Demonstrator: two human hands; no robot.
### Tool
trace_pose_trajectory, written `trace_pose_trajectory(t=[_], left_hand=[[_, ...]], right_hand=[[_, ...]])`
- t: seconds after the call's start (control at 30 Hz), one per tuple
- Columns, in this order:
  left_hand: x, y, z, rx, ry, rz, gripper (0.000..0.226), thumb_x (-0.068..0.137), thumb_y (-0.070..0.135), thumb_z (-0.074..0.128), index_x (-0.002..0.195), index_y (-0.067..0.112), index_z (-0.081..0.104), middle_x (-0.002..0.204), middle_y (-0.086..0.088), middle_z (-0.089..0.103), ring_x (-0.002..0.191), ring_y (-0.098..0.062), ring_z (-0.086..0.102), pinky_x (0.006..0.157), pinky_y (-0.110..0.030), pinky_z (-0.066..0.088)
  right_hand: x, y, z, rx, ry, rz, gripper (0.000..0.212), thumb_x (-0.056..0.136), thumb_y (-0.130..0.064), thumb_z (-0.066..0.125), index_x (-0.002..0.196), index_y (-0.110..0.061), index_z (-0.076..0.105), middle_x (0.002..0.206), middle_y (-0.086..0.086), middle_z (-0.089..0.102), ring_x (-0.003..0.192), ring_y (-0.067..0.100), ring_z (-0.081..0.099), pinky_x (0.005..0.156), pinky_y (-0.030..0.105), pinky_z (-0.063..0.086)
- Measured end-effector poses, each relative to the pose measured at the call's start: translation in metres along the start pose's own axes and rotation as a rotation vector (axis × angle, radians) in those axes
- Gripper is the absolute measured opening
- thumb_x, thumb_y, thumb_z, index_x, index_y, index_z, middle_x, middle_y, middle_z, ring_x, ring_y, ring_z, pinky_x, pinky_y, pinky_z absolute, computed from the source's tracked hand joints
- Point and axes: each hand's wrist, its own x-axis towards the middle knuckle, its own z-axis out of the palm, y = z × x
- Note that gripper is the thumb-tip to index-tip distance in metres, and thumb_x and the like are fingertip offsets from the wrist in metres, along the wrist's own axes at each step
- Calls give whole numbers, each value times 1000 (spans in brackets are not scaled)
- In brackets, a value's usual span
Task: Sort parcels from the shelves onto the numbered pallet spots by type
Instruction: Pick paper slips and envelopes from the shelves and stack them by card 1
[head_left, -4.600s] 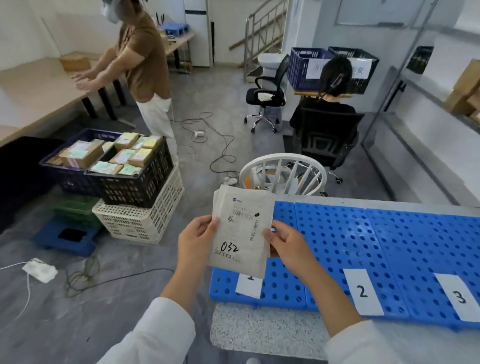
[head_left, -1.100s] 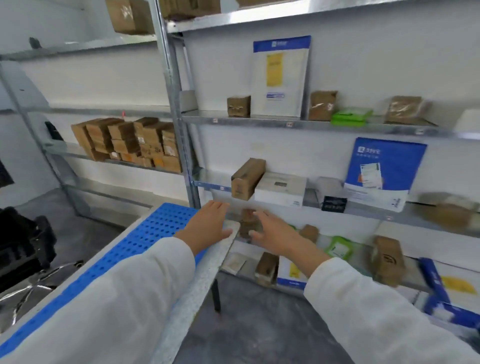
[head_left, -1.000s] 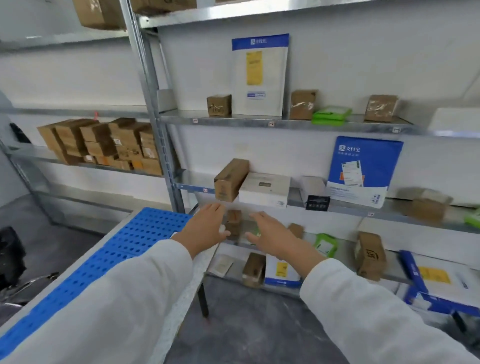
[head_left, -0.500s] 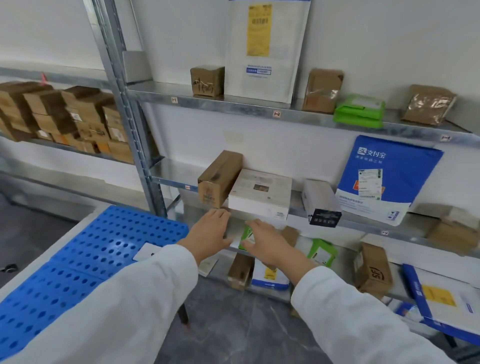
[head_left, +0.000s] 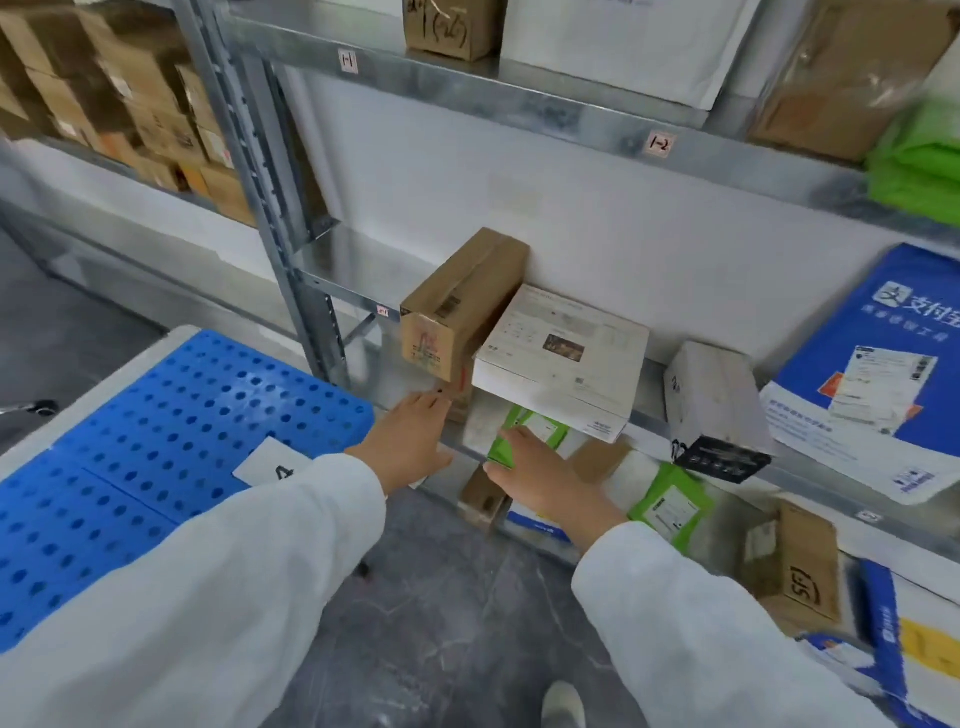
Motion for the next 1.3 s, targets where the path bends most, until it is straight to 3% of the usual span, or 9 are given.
trace_pose_trajectory(t=[0.23, 0.4, 0.53, 0.67, 0.83, 1.0, 1.13, 1.3], left_hand=[[56, 0, 60, -166, -54, -193, 48, 86, 25, 60, 129, 10, 44, 130, -5, 44, 124, -24, 41, 99, -38, 42], [92, 3, 108, -190, -122, -397, 53, 86, 23, 60, 133, 5, 45, 136, -10, 44, 127, -26, 40, 102, -39, 41], [135, -14, 165, -177, -122, -477, 48, 83, 24, 61, 127, 8, 51, 127, -10, 47, 122, -28, 47, 98, -40, 45], [166, -53, 242, -251, -134, -613, 45, 93, 20, 54, 134, 4, 45, 136, -14, 45, 126, -31, 44, 99, -38, 42], [200, -116, 347, -266, -90, -689, 44, 95, 23, 53, 134, 4, 44, 136, -15, 47, 125, -29, 47, 100, -33, 38], [224, -171, 434, -284, -67, -721, 46, 94, 28, 56, 131, 4, 42, 131, -14, 45, 124, -28, 42, 96, -35, 40], [244, -216, 498, -262, -48, -715, 44, 92, 27, 55, 129, 5, 44, 130, -13, 45, 124, -27, 41, 99, -35, 41], [273, -274, 566, -217, 7, -702, 55, 96, 28, 52, 142, 5, 34, 143, -13, 38, 133, -25, 35, 106, -28, 29]], right_hand=[[90, 42, 29, -23, -74, -109, 59, 95, -38, 47, 144, -8, 34, 142, 12, 42, 130, 30, 42, 104, 39, 37], [129, 82, 57, 25, -183, -130, 59, 93, -40, 48, 144, -11, 35, 143, 11, 42, 131, 29, 42, 106, 45, 38], [170, 110, 100, -36, -169, -175, 52, 91, -42, 49, 133, -11, 46, 130, 11, 54, 121, 28, 51, 99, 43, 45], [215, 131, 162, 65, -195, -112, 50, 87, -42, 52, 129, -14, 47, 125, 10, 55, 118, 29, 52, 96, 43, 46], [279, 153, 253, 104, -182, -60, 39, 94, -29, 54, 122, -3, 50, 123, 16, 54, 116, 29, 51, 94, 34, 39], [333, 181, 339, 174, -239, -10, 44, 93, -34, 49, 130, -10, 43, 125, 11, 54, 112, 28, 55, 94, 41, 47], [389, 190, 394, 166, -189, -22, 46, 92, -35, 49, 131, -11, 43, 126, 6, 50, 112, 25, 54, 93, 38, 47], [480, 193, 454, 145, -118, -72, 51, 92, -39, 52, 132, -8, 44, 133, 10, 51, 120, 28, 52, 100, 36, 44]])
